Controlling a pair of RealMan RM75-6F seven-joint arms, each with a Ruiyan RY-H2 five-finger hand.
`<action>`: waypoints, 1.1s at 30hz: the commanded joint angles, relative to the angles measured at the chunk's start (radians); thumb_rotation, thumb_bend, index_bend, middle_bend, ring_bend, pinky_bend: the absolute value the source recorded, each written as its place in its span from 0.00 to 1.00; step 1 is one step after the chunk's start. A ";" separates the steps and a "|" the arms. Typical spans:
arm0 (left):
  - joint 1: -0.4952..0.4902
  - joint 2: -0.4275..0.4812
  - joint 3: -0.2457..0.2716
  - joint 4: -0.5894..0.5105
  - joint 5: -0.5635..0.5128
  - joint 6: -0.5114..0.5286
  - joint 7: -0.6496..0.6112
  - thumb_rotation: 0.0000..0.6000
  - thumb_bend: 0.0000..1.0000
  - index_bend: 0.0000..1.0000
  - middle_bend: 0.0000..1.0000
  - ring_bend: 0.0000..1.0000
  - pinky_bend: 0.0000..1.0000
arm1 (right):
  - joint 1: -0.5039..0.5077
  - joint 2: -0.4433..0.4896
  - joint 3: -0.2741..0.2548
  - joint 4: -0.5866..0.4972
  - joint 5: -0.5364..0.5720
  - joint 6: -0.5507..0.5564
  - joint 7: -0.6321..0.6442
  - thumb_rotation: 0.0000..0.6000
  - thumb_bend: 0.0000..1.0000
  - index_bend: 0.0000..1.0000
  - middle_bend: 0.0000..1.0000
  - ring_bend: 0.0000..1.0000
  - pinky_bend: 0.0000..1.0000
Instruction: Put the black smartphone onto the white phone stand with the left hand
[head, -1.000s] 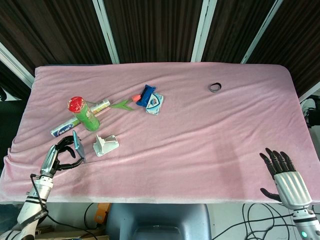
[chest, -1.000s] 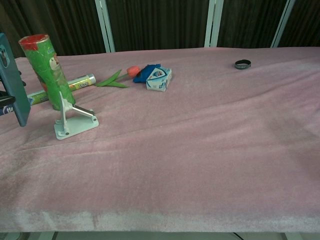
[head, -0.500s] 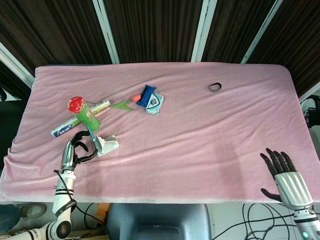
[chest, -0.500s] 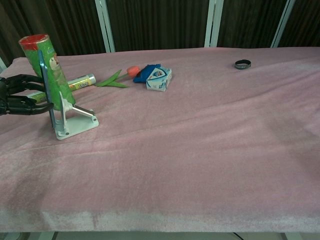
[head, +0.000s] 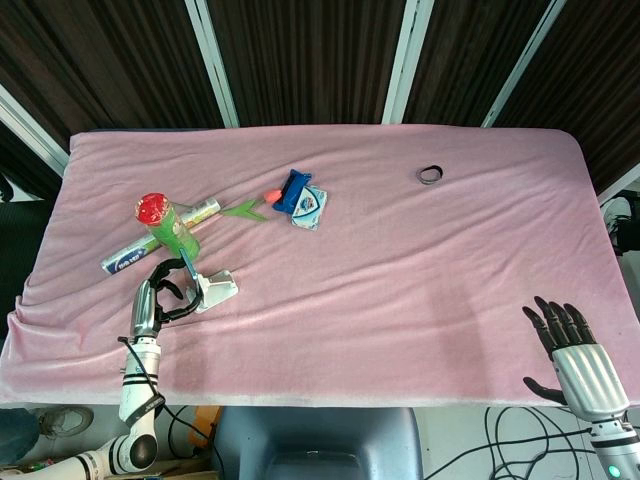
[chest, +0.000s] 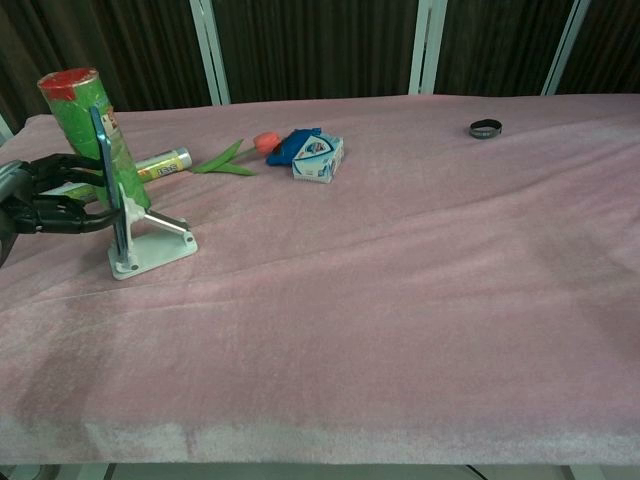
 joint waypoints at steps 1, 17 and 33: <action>0.002 -0.004 0.001 0.005 0.003 -0.010 -0.005 1.00 0.50 0.82 0.94 0.61 0.21 | 0.000 0.000 0.000 -0.001 -0.001 0.000 0.001 1.00 0.15 0.00 0.00 0.00 0.00; 0.010 -0.031 -0.013 0.041 0.018 -0.041 -0.023 1.00 0.49 0.81 0.92 0.61 0.22 | -0.001 0.001 0.000 0.000 -0.003 0.004 0.004 1.00 0.15 0.00 0.00 0.00 0.00; 0.016 -0.036 -0.004 0.064 0.078 -0.047 -0.088 1.00 0.39 0.56 0.68 0.49 0.18 | -0.001 0.001 0.000 -0.001 -0.004 0.004 0.004 1.00 0.15 0.00 0.00 0.00 0.00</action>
